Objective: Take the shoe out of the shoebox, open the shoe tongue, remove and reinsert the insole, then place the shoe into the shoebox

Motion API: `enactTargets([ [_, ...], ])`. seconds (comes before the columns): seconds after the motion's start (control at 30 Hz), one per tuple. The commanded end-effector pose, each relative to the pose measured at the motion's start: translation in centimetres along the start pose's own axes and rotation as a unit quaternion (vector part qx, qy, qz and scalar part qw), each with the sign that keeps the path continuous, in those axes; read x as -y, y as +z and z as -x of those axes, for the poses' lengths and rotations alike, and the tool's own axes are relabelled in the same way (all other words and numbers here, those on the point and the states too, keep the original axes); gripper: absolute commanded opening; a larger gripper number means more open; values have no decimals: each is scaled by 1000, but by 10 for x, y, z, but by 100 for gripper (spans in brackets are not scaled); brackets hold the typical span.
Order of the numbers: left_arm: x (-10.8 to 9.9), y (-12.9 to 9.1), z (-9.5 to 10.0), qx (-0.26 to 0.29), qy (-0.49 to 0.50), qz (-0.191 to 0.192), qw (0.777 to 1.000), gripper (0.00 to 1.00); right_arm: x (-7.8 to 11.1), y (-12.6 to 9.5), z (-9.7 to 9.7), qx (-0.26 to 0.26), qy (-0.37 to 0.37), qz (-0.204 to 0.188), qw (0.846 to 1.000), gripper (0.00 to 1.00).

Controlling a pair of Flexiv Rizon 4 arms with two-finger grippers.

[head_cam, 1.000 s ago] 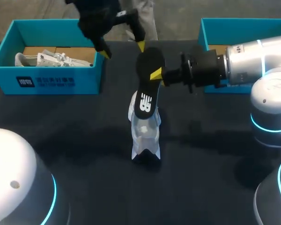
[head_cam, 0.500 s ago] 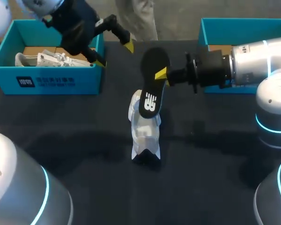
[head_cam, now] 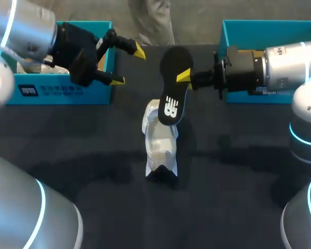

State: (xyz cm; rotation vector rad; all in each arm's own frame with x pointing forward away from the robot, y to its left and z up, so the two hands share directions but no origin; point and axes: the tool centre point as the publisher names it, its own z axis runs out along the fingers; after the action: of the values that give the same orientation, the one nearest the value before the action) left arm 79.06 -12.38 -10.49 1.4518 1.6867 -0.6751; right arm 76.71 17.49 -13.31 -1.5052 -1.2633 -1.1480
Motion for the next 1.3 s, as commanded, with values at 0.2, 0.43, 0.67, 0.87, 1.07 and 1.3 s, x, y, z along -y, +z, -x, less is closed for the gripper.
enactTargets([
  [0.2, 3, 9, -2, 198, -5, 49, 979, 100, 8, -4, -12, -13, 9, -17, 1000, 0],
  [0.43, 5, 18, 6, 224, -8, 33, 974, 100, 19, -7, -22, -36, 25, -29, 999, 0],
  [0.67, 1, 30, 14, 266, -19, 29, 963, 100, 24, -5, -29, -63, 40, -21, 997, 0],
  [0.87, -1, 39, 23, 293, -21, 22, 956, 89, 28, 6, -37, -73, 39, -22, 996, 0],
  [1.07, -1, 44, 30, 306, -24, 8, 952, 52, 33, 14, -43, -79, 34, -31, 996, 0],
  [1.3, 1, 51, 33, 313, -28, -8, 949, 49, 38, 19, -46, -78, 24, -38, 996, 0],
])
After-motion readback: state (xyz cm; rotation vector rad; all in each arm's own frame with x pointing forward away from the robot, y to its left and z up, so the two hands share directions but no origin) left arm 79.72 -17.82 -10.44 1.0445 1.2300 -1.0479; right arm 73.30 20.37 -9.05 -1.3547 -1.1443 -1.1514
